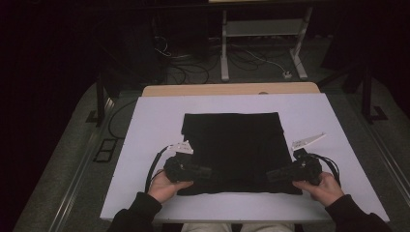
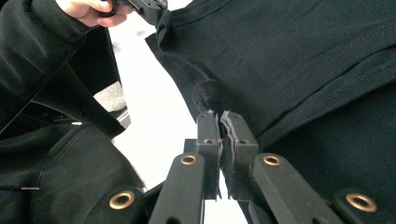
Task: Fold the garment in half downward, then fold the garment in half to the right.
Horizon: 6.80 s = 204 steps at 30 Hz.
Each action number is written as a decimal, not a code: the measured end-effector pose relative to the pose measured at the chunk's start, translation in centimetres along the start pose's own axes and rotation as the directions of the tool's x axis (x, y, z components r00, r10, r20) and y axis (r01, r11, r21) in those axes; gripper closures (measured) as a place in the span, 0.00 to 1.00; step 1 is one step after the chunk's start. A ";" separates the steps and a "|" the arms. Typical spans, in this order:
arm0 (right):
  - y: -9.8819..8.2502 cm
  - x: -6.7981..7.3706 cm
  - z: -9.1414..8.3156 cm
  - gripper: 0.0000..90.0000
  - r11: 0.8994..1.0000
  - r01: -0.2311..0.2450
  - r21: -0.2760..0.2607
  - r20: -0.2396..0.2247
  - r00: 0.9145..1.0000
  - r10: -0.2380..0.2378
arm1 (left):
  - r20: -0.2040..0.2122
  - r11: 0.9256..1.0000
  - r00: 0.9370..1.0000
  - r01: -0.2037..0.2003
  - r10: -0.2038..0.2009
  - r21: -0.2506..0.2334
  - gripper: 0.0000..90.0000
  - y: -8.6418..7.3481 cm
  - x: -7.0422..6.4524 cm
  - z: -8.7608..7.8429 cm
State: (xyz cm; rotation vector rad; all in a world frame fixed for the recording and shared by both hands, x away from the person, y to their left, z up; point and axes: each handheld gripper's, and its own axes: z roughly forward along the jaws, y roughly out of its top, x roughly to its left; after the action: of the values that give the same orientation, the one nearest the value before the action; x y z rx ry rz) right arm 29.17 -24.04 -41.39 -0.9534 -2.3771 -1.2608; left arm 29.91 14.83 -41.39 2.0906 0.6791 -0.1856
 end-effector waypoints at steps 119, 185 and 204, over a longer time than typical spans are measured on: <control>19.3 -1.1 7.9 0.00 0.975 0.219 -0.034 0.305 0.931 -0.199 | -0.296 0.999 0.955 -0.020 0.027 0.026 0.00 -7.1 0.9 -5.7; 25.4 -7.1 25.6 0.03 0.994 0.106 0.015 0.359 0.928 -0.105 | -0.272 0.976 0.940 -0.179 0.208 0.126 0.42 -6.8 -0.1 -2.8; 25.1 -7.2 27.1 0.24 0.993 0.119 0.001 0.411 0.905 -0.109 | -0.267 0.971 0.938 -0.191 0.223 0.142 0.79 -5.9 -0.1 -2.2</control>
State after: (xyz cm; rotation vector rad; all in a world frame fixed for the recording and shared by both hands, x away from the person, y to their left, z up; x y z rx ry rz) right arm 52.82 5.08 -45.10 -1.2046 -2.7770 -1.2299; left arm 26.47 19.16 -44.32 2.3068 0.6195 0.2006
